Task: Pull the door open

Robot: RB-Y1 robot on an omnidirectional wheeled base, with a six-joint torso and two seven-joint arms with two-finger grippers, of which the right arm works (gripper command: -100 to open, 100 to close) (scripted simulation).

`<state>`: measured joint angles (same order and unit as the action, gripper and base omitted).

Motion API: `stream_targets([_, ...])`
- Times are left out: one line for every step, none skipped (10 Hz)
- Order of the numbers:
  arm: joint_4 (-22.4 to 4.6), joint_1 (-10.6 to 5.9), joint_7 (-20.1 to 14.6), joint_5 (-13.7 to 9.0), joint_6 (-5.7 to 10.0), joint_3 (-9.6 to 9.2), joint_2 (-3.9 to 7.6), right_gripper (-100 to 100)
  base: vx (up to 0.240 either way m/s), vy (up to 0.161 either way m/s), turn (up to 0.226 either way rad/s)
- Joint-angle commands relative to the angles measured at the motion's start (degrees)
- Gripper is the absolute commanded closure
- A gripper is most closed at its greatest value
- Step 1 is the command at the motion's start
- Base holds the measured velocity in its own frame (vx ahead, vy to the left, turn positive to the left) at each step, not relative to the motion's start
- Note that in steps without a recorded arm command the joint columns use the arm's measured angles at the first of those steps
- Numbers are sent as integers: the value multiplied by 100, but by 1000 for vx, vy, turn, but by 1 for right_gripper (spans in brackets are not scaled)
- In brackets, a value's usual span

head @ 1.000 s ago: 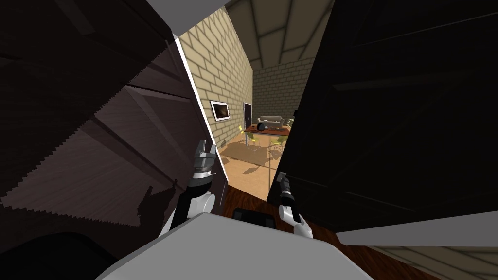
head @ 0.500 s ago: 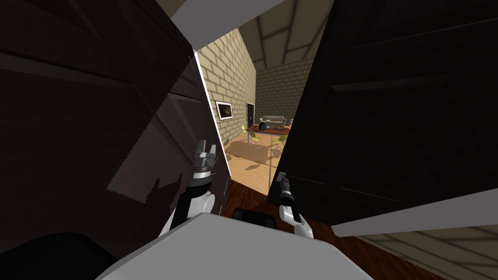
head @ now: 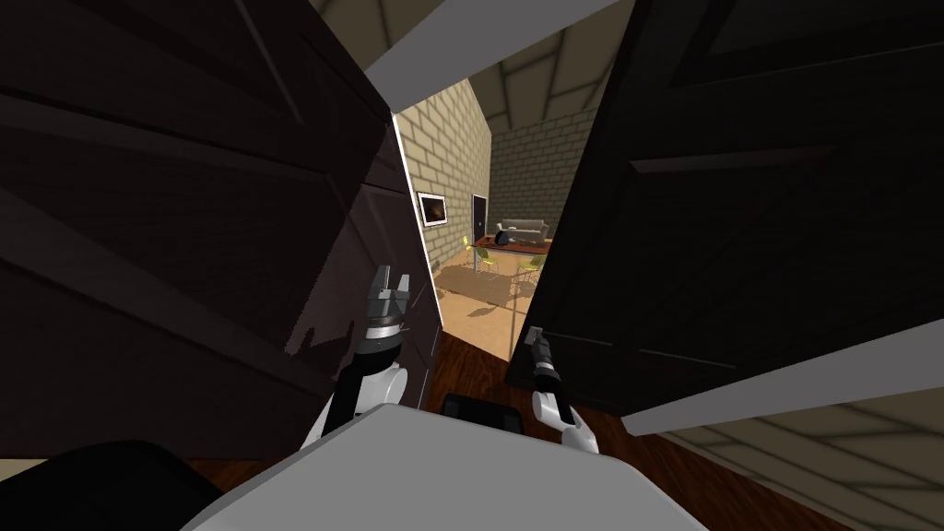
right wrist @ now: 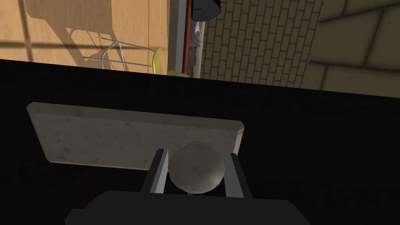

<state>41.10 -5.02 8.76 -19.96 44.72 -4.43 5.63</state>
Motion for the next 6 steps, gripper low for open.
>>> stream_targets([39,17,-99,-5,-27,-7,135,100,-192,1,49])
stream_targets([32,21,-223,31,-19,-81,203,100,-195,-30,54])
stream_targets([27,23,-285,54,-14,-116,233,100,-120,-40,42])
stream_targets([18,26,-384,95,-8,-173,277,100,-42,-24,34])
stream_targets([8,29,-488,143,1,-232,325,100,12,-6,55])
stream_targets([2,33,-579,189,12,-285,369,100,98,15,109])
